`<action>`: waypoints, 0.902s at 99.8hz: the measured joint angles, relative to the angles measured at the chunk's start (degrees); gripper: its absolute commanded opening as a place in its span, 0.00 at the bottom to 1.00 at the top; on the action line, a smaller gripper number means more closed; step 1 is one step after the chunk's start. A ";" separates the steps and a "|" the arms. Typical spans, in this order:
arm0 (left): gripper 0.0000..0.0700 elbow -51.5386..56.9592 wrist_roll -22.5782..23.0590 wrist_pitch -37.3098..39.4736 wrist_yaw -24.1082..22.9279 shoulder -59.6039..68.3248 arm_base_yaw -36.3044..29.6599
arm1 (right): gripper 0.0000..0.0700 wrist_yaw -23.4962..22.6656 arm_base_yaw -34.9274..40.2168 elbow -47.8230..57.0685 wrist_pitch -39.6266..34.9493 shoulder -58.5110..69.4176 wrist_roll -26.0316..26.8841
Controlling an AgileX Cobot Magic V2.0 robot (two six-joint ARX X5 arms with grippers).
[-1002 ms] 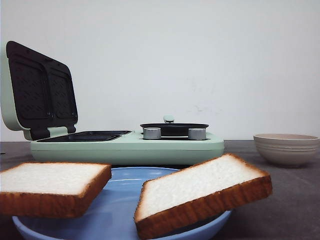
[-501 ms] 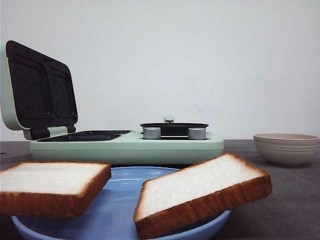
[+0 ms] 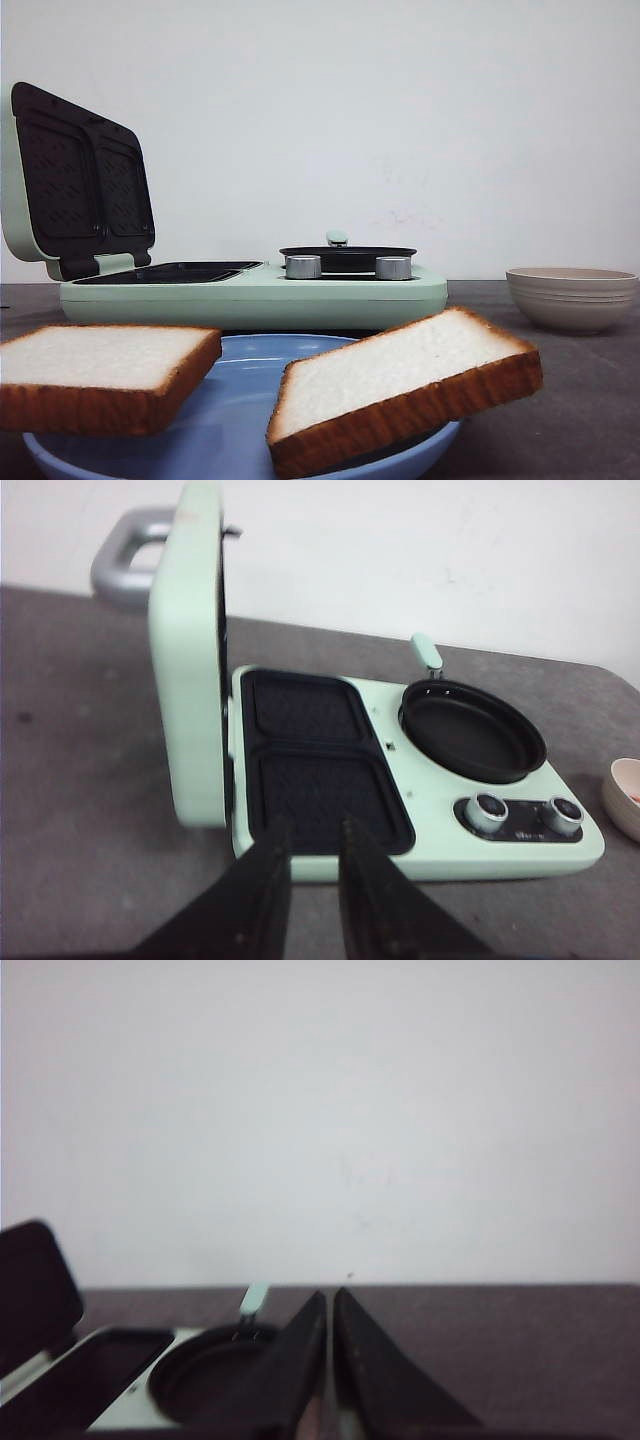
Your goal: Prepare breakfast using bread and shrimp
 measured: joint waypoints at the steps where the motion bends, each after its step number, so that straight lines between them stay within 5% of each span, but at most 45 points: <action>1: 0.35 0.00 0.04 -0.13 0.02 -0.02 -0.07 | 0.10 -0.42 0.00 0.00 -0.17 0.00 -0.02; 13: 0.41 0.00 -0.85 -3.28 0.17 -0.35 -1.03 | 0.59 -5.09 0.00 0.00 -2.51 0.00 0.02; 21: 0.47 0.00 -2.75 -6.97 0.39 0.68 -1.44 | 0.79 -5.42 0.07 0.00 -5.84 0.00 1.27; 29: 0.57 0.00 -4.39 -10.80 0.57 3.08 -1.70 | 0.79 -5.53 0.09 0.00 -9.68 0.00 3.19; 39: 0.58 0.00 -6.19 -14.08 2.45 7.19 -1.70 | 0.79 -6.62 0.09 0.00 -12.92 0.00 4.28; 90: 0.58 0.00 -11.06 -14.95 26.10 33.24 -0.74 | 0.79 -13.14 0.09 0.00 -14.53 0.00 4.74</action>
